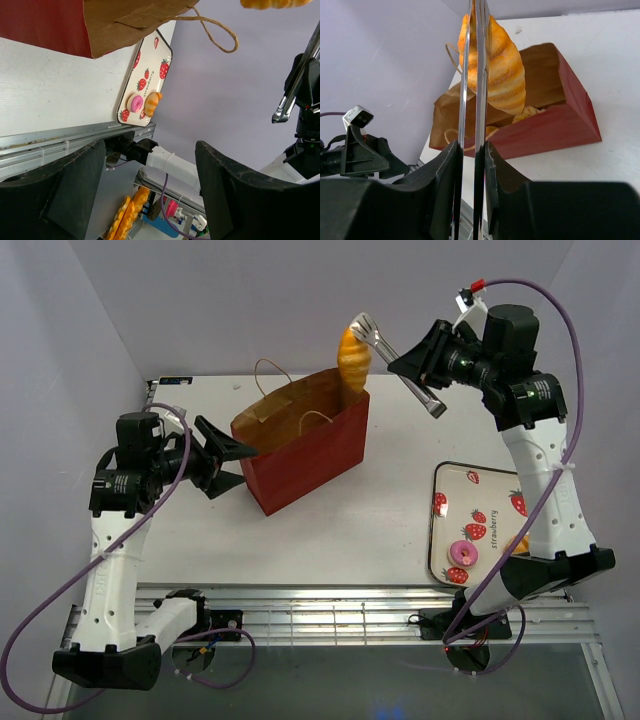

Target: Place the fake bread into the paper bag

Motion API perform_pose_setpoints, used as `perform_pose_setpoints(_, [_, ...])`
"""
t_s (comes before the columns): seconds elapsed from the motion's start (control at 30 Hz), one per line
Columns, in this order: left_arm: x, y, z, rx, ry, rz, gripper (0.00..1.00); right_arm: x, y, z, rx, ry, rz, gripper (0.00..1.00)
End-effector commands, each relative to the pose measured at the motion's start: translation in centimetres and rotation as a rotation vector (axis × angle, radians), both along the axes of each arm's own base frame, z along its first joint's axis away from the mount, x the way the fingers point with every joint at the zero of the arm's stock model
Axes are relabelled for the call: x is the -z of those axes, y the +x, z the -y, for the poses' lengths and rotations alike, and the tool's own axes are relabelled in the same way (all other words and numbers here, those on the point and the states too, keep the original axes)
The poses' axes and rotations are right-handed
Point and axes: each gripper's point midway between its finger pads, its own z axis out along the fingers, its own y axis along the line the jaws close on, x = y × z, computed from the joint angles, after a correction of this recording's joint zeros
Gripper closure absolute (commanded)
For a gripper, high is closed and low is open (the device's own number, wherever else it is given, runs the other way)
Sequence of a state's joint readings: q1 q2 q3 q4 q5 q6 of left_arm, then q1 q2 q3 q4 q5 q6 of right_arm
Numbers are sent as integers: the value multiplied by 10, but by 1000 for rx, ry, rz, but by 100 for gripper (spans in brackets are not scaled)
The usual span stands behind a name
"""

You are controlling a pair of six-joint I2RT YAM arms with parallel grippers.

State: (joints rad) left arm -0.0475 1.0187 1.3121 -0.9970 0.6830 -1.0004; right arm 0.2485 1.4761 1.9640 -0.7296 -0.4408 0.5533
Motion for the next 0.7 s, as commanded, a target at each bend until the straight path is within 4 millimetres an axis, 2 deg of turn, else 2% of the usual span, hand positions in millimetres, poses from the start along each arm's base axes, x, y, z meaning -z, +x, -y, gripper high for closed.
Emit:
perform_pose_setpoints(0.0, [-25,2,-3,-24,3,87,18,-38,9,-27,-50,67,129,92])
perform_pose_setpoints(0.27, [-39,-1,-7,-11,53,126,18,-11,12,-61,-95,49,99,89])
perform_pose_setpoints(0.43, [-41,1,-8,-4,70,133,18,1,11,-73,-112,34,77,87])
perform_pose_setpoints(0.67, [-37,3,-8,4,80,131,18,20,5,-83,-126,-14,38,78])
